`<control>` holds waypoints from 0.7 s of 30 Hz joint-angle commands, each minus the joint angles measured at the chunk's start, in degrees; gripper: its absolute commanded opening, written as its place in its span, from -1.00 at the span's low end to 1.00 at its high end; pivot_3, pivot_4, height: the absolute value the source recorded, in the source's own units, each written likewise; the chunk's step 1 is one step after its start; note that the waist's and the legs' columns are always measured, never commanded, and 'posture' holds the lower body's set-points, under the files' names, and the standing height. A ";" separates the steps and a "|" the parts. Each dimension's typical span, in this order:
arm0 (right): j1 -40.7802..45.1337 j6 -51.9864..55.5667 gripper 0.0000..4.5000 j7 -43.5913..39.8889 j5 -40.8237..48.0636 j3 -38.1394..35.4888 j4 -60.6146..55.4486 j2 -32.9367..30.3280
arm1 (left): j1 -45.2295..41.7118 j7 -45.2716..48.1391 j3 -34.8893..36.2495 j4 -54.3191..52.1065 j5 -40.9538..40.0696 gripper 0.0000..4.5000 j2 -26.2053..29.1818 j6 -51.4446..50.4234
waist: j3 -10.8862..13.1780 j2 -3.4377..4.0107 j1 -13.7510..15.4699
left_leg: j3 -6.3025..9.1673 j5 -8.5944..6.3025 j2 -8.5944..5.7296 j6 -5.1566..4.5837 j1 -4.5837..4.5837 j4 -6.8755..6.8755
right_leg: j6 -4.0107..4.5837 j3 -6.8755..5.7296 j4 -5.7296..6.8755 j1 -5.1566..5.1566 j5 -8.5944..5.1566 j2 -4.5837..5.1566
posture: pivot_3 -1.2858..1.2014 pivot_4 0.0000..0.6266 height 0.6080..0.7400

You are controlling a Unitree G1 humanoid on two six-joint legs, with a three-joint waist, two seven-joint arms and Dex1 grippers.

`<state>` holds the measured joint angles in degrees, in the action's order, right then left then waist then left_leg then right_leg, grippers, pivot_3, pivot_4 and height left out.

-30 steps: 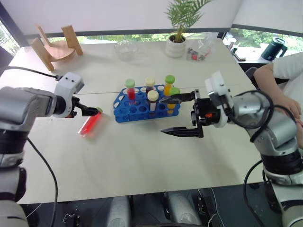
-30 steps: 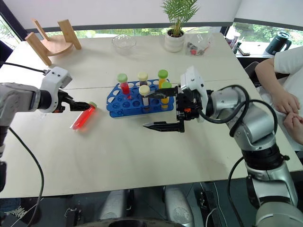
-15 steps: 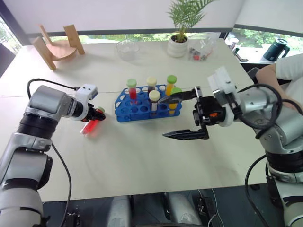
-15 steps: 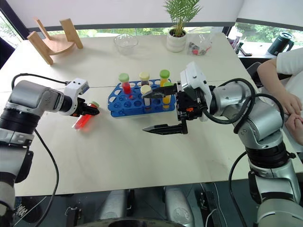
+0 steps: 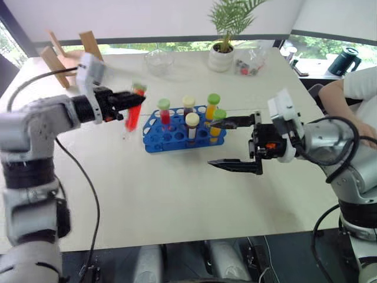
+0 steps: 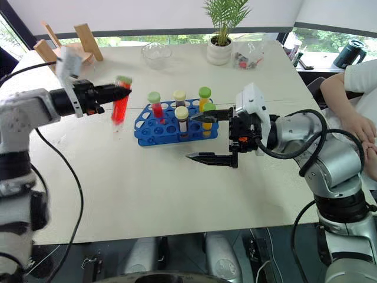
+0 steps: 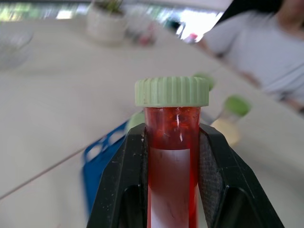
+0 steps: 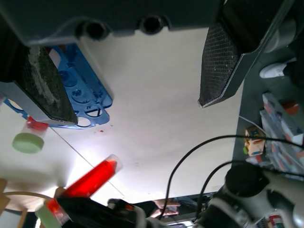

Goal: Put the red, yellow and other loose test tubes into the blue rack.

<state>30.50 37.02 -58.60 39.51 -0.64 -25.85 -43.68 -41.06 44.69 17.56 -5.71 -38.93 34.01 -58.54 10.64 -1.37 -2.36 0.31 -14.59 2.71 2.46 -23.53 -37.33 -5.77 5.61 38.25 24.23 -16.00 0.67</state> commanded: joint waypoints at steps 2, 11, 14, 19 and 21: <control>-0.28 -0.75 1.00 2.44 0.52 -2.01 -2.86 0.42 | 6.99 -1.47 -1.27 -6.20 1.58 -0.65 -8.28 15.24 | 0.00 0.00 0.06 | 0.00 0.01 -0.01 0.01 0.08 -0.06 | -0.01 0.01 0.00 -0.13 0.02 -0.01 | 0.03 -0.52 1.00; -1.76 -0.48 1.00 5.85 0.73 -1.85 -5.04 0.63 | 11.13 -2.18 -10.20 7.62 15.58 -0.65 -21.37 48.65 | 0.02 -0.06 0.64 | 0.03 -0.02 -0.04 -0.03 0.15 -0.41 | -0.10 0.00 -0.13 -0.48 0.07 -0.04 | 0.03 -0.52 1.00; -2.33 -0.10 1.00 6.89 1.24 -2.16 -6.01 0.46 | 10.53 -1.53 -11.15 13.78 17.56 -0.65 -23.25 55.77 | 0.02 -0.06 0.63 | 0.03 -0.04 -0.04 -0.07 0.16 -0.42 | -0.11 0.00 -0.13 -0.48 0.07 -0.06 | 0.03 -0.52 1.00; -2.69 0.23 1.00 7.99 1.61 -2.21 -6.84 0.35 | 9.98 -0.52 -12.17 19.96 18.90 -0.65 -24.00 61.91 | 0.02 -0.06 0.73 | 0.06 -0.09 -0.03 -0.15 0.14 -0.42 | -0.11 -0.01 -0.13 -0.47 0.07 -0.08 | 0.03 -0.52 1.00; -2.63 0.37 1.00 8.39 1.81 -2.27 -7.01 0.31 | 9.78 -0.19 -12.48 22.00 19.52 -0.65 -23.97 64.17 | 0.02 -0.06 0.97 | 0.05 -0.09 -0.03 -0.15 0.15 -0.43 | -0.11 -0.01 -0.13 -0.48 0.07 -0.08 | 0.03 -0.52 1.00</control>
<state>27.43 37.32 -50.67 40.20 -0.96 -30.55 -43.35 -30.25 43.99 5.21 15.69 -20.11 9.92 3.06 10.67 -1.42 -1.39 0.37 -14.68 2.68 2.30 -23.38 -37.76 -5.88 5.60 38.12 23.75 -15.93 0.59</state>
